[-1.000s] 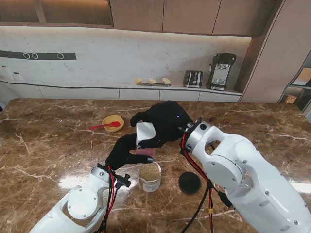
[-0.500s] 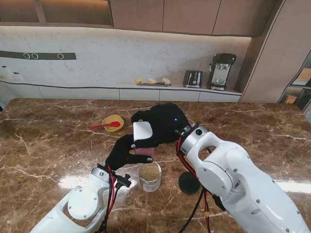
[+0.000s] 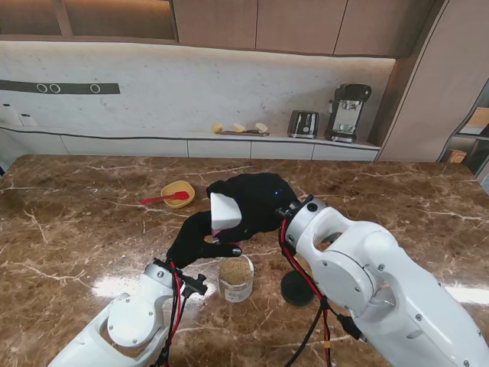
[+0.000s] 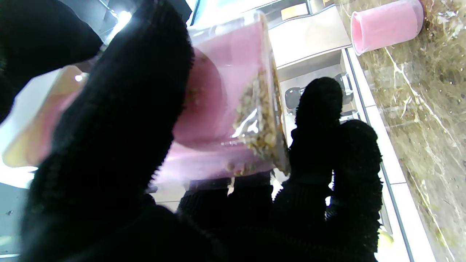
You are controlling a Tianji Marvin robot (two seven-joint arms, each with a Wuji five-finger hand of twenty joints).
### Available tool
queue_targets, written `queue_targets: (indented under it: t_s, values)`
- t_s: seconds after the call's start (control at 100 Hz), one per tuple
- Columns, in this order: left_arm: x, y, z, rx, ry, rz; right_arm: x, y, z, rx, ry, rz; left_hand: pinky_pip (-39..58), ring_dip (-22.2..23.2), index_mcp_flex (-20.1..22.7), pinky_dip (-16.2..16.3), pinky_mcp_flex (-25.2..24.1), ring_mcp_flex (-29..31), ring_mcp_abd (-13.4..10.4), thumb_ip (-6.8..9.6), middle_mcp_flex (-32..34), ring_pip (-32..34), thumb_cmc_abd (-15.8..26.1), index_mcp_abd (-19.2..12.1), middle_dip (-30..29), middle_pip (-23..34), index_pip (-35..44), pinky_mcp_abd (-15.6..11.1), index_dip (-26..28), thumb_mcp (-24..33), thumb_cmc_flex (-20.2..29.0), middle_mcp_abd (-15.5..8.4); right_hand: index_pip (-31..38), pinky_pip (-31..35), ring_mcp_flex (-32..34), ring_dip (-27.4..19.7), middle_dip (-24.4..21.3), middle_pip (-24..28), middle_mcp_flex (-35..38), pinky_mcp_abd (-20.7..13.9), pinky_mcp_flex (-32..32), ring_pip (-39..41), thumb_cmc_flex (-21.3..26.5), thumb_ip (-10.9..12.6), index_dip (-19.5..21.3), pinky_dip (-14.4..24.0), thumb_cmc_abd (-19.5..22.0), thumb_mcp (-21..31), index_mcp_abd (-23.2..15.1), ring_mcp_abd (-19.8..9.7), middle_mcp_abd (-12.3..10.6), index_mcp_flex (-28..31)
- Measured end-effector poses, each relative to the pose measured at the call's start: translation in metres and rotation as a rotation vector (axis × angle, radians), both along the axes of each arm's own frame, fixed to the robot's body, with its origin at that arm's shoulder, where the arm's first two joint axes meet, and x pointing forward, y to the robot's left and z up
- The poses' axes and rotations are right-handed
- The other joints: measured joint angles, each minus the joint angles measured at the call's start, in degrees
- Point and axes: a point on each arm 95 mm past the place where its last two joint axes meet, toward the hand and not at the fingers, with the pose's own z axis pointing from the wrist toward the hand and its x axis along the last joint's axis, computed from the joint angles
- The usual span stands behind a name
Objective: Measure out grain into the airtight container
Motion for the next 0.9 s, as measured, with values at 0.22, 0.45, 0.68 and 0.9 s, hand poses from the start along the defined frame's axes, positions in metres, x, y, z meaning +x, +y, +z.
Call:
queue_targets:
  t_s: [0.22, 0.45, 0.68, 0.9]
  values:
    - [-0.001, 0.000, -0.003, 0.006, 0.004, -0.001, 0.004, 0.005, -0.002, 0.015, 0.026, 0.004, 0.0, 0.0, 0.3, 0.0, 0.0, 0.0, 0.0, 0.00, 0.0, 0.0, 0.0, -0.3, 0.0, 0.0, 0.0, 0.0, 0.0, 0.0, 0.0, -0.1, 5.7, 4.3, 2.7, 1.6, 5.6, 6.6, 8.4, -0.5, 4.3, 3.7, 10.2, -0.1, 4.5, -0.7, -2.5, -7.5, -0.8, 1.3, -1.0, 6.3]
    - [-0.002, -0.001, -0.004, 0.012, 0.007, -0.004, 0.009, 0.006, -0.005, 0.059, 0.049, 0.014, 0.0, 0.0, 0.5, 0.0, 0.0, 0.0, -0.1, 0.00, 0.0, 0.0, -0.5, -1.7, -0.1, 0.0, 0.0, 0.0, 0.0, 0.0, 0.0, -0.2, 11.8, 10.6, 8.4, 2.1, 10.4, 6.2, 16.7, 1.1, 10.6, 6.7, 10.6, -13.0, -1.3, -2.8, -17.7, 4.1, -1.2, 4.5, 1.8, 13.2]
    - [-0.003, -0.002, -0.003, 0.010, 0.007, -0.001, 0.013, 0.005, -0.007, 0.119, 0.059, 0.014, -1.5, -0.8, 0.4, -0.9, -1.6, -1.4, -0.3, 0.00, 0.0, -1.5, -0.6, -1.8, -0.1, 0.0, 0.0, -0.3, -6.5, 0.0, 0.0, 0.1, 17.9, 13.0, 10.7, 2.1, 11.2, 3.6, 21.7, 2.7, 14.0, 8.2, 10.6, -14.3, -10.9, -3.5, -23.6, 6.8, -1.6, 5.9, 3.7, 15.1]
    - [-0.003, -0.003, -0.001, 0.017, 0.004, -0.004, 0.015, 0.001, -0.007, 0.140, 0.063, -0.003, -11.6, -9.6, -4.8, -7.1, -13.5, -13.6, -2.4, -0.18, -11.1, -13.0, 3.2, -2.2, -12.4, 15.3, 0.0, -1.7, -8.6, 0.1, -1.8, -1.1, 17.9, 13.7, 10.7, 2.1, 11.1, 2.9, 22.9, 2.8, 14.2, 8.7, 10.6, -14.3, -11.7, -3.5, -23.8, 6.8, -1.6, 6.0, 4.5, 15.6]
